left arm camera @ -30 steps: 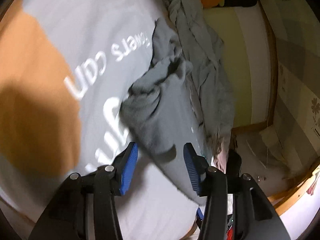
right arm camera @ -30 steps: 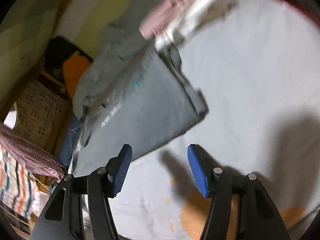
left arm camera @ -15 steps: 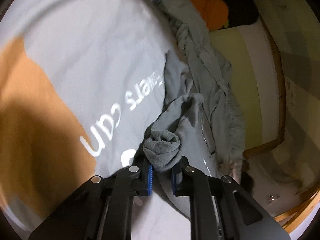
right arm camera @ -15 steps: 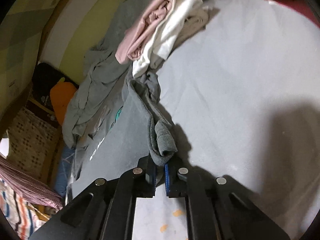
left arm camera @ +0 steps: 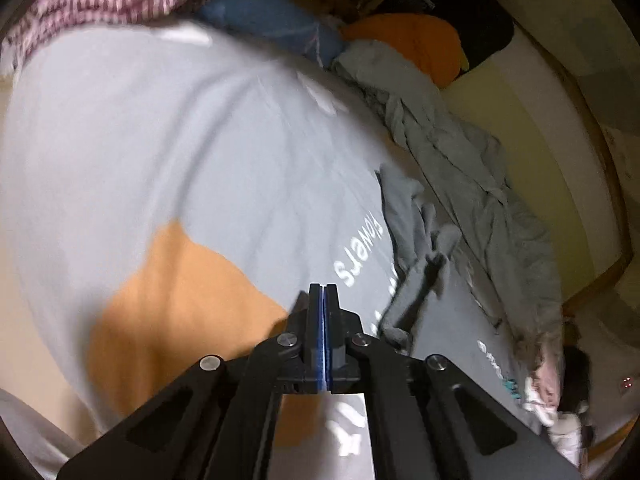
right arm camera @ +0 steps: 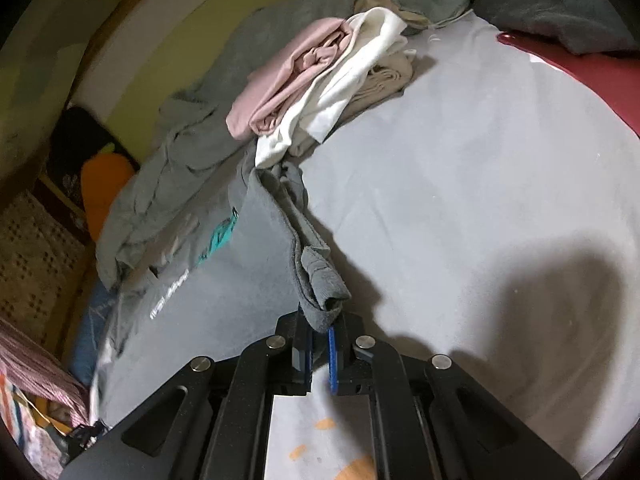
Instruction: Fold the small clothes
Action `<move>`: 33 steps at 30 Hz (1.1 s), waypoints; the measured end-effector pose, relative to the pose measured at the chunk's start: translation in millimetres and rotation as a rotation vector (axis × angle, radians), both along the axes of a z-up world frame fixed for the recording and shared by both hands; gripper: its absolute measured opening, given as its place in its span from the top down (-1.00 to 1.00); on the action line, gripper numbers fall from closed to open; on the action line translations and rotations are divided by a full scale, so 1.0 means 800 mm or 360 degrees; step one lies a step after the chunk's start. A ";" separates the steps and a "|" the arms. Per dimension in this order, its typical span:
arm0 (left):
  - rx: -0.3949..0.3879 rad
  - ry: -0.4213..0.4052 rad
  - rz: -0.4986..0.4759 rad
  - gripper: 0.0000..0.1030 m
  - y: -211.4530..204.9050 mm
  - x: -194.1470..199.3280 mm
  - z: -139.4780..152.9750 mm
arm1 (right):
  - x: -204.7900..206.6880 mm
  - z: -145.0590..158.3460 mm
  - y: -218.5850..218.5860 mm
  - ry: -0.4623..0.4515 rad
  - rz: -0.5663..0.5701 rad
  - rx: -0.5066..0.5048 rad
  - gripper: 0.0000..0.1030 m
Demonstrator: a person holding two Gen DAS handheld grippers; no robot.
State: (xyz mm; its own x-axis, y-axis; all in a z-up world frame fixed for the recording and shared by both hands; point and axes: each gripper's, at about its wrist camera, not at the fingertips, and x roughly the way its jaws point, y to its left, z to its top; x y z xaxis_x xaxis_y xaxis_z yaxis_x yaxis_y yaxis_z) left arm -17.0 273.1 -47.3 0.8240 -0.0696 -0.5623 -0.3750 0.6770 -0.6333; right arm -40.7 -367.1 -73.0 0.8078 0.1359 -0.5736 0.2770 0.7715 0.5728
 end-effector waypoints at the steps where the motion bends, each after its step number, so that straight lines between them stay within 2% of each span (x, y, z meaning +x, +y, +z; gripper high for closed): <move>1: -0.0022 -0.0070 -0.0062 1.00 -0.001 -0.005 0.005 | 0.000 0.001 0.002 0.0001 0.0004 -0.0017 0.91; 2: -0.0075 -0.0131 -0.0157 0.95 -0.003 -0.010 0.009 | -0.002 0.004 0.004 -0.0002 0.0007 -0.0049 0.91; 3: -0.0134 -0.0170 -0.0299 0.67 -0.010 -0.009 0.010 | -0.002 0.005 0.007 -0.0005 0.0009 -0.0069 0.91; 4: -0.0159 -0.0178 -0.0405 0.47 -0.017 -0.009 0.012 | -0.003 0.007 0.009 -0.0010 0.0009 -0.0089 0.91; 5: -0.0143 -0.0170 -0.0453 0.18 -0.025 -0.010 0.012 | -0.004 0.009 0.009 -0.0018 0.0012 -0.0098 0.91; 7: -0.0074 -0.0097 -0.0541 0.16 -0.043 -0.006 0.008 | -0.004 0.010 0.009 -0.0026 0.0013 -0.0092 0.91; 8: -0.0119 -0.0038 -0.0612 0.16 -0.050 0.002 0.001 | -0.005 0.010 0.008 -0.0028 0.0014 -0.0085 0.91; 10: -0.0303 -0.0007 -0.0685 0.16 -0.056 0.014 -0.016 | -0.004 0.010 0.008 -0.0027 0.0015 -0.0081 0.91; 14: -0.0488 -0.0042 -0.0650 0.16 -0.054 0.036 -0.030 | -0.005 0.010 0.008 -0.0031 0.0013 -0.0100 0.91; 16: -0.0578 -0.0029 -0.0609 0.31 -0.050 0.049 -0.034 | -0.005 0.011 0.009 -0.0035 0.0006 -0.0109 0.91; 17: -0.0614 -0.0029 -0.0580 0.53 -0.045 0.050 -0.036 | -0.004 0.012 0.009 -0.0037 0.0003 -0.0111 0.91; 18: -0.0603 -0.0022 -0.0522 0.88 -0.040 0.047 -0.038 | -0.004 0.012 0.009 -0.0040 -0.0003 -0.0112 0.91; 21: -0.0539 -0.0047 -0.0429 0.88 -0.036 0.037 -0.032 | -0.008 0.012 0.008 -0.0047 -0.0030 -0.0124 0.91; 25: -0.0135 -0.0131 -0.0345 0.82 -0.046 0.019 0.014 | -0.009 0.018 0.018 -0.0045 -0.0041 -0.0231 0.91; 26: -0.0052 -0.0132 -0.0325 0.74 -0.047 0.016 0.021 | -0.009 0.019 0.019 -0.0047 -0.0038 -0.0247 0.91; 28: 0.0063 -0.0096 -0.0261 0.62 -0.047 0.009 0.024 | -0.008 0.020 0.020 -0.0039 -0.0030 -0.0261 0.91; 29: 0.0119 -0.0060 -0.0190 0.63 -0.045 0.005 0.023 | -0.008 0.018 0.019 -0.0031 -0.0028 -0.0247 0.91; 31: 0.0278 0.0046 0.0036 0.69 -0.033 -0.003 0.021 | -0.008 0.015 0.014 -0.0003 -0.0043 -0.0233 0.91; 32: 0.0224 0.0044 0.0073 0.69 -0.019 -0.008 0.018 | -0.007 0.013 0.012 0.0005 -0.0038 -0.0213 0.91; 33: 0.0107 0.0010 0.0053 0.75 -0.005 -0.011 0.013 | -0.007 0.012 0.012 0.0008 -0.0035 -0.0207 0.91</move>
State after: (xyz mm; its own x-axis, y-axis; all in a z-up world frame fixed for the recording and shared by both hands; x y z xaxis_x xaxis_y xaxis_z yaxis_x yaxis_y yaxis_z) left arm -25.8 268.7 -36.9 0.8218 -0.0041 -0.5698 -0.4018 0.7050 -0.5844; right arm -46.0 -357.8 -63.3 0.8067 0.0424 -0.5894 0.2975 0.8327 0.4670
